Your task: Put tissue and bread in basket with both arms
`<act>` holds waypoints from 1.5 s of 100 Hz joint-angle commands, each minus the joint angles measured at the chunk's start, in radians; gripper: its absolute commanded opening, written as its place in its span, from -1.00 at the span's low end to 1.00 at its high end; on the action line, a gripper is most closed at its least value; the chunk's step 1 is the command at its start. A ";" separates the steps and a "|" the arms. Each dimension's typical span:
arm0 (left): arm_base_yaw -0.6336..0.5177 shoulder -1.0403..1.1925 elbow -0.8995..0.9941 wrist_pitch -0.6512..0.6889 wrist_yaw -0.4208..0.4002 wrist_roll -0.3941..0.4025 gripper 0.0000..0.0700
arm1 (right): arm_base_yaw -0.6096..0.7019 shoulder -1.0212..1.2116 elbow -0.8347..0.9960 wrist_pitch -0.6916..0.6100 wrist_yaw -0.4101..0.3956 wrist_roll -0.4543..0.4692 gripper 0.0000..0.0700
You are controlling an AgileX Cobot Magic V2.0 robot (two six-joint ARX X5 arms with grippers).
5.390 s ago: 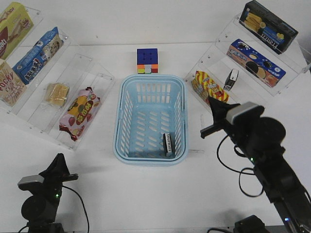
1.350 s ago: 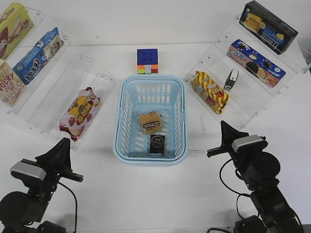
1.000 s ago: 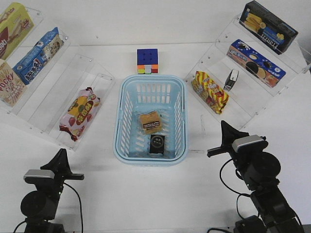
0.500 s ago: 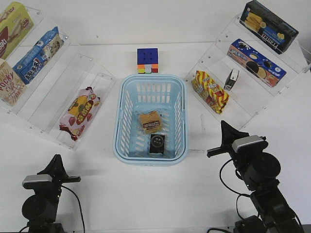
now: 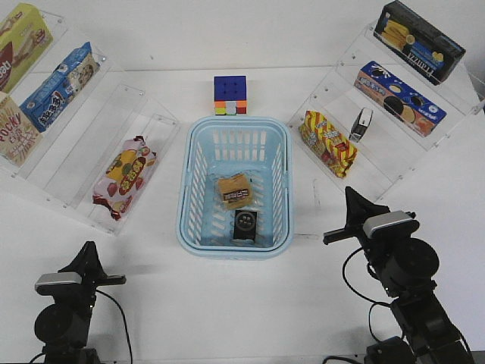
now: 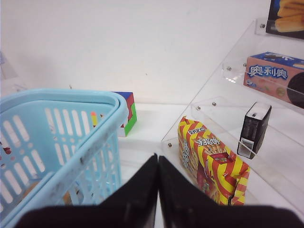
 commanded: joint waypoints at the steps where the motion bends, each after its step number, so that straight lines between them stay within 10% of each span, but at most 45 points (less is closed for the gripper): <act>1: 0.000 0.000 -0.020 0.015 0.001 0.005 -1.00 | 0.006 0.003 0.013 0.014 0.000 0.006 -0.99; 57: 0.000 0.000 -0.020 0.015 0.001 0.005 -1.00 | -0.171 -0.367 -0.397 0.082 -0.005 -0.343 -0.99; 82: 0.000 0.000 -0.020 0.015 0.001 0.005 -1.00 | -0.255 -0.628 -0.555 -0.126 0.001 -0.272 -0.99; 150: -0.001 0.000 -0.020 0.016 0.001 0.005 -1.00 | -0.263 -0.619 -0.555 -0.088 0.002 -0.195 -0.99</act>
